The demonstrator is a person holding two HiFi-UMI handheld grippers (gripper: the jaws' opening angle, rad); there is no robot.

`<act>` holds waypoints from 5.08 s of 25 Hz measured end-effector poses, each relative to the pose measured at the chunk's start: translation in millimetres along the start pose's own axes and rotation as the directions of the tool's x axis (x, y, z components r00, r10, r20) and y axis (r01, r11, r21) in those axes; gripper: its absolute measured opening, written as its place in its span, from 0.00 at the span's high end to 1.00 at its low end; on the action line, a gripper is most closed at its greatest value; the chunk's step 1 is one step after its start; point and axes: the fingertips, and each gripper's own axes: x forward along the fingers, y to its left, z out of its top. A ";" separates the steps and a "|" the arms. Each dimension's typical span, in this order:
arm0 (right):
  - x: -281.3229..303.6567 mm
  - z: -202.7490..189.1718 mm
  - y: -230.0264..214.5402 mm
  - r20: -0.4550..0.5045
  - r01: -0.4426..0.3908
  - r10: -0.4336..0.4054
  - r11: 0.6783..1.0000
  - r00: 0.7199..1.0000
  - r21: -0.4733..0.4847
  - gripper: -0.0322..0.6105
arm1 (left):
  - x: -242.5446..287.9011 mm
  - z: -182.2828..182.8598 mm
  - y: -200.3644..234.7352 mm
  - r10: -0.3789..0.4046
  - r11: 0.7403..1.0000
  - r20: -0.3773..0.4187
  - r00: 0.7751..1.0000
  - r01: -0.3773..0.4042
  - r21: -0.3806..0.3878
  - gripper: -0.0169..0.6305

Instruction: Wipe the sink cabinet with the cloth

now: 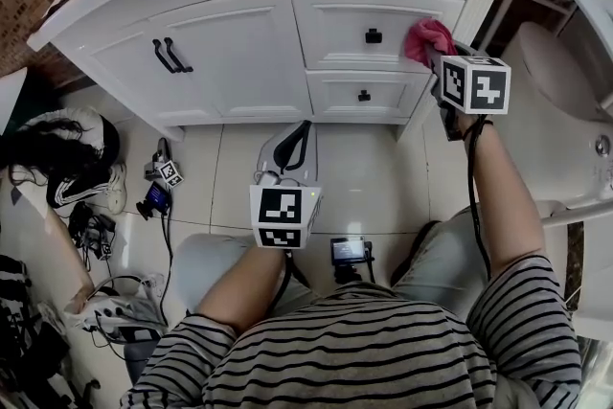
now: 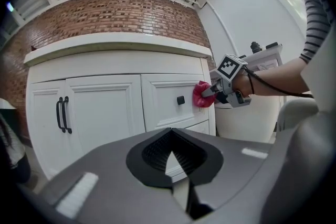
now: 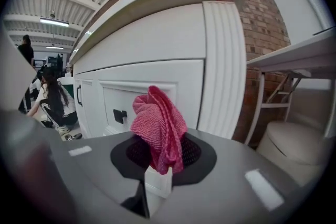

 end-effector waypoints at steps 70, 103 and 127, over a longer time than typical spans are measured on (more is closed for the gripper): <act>87.6 -154.3 103.9 -0.157 -0.143 0.152 0.987 0.976 0.069 0.84 | -7.5 6.1 1.4 -0.074 0.981 0.026 0.997 0.077 -0.178 0.97; 99.4 -221.7 3.2 -0.307 0.055 -0.035 0.997 0.951 0.057 0.84 | 5.2 -16.6 2.2 -0.076 0.979 -0.040 0.996 0.067 -0.191 0.97; 153.2 -283.9 61.1 -0.379 -0.024 -0.005 0.997 0.926 -0.072 0.84 | -6.4 -19.3 24.0 -0.050 0.967 -0.035 0.998 0.039 -0.251 0.97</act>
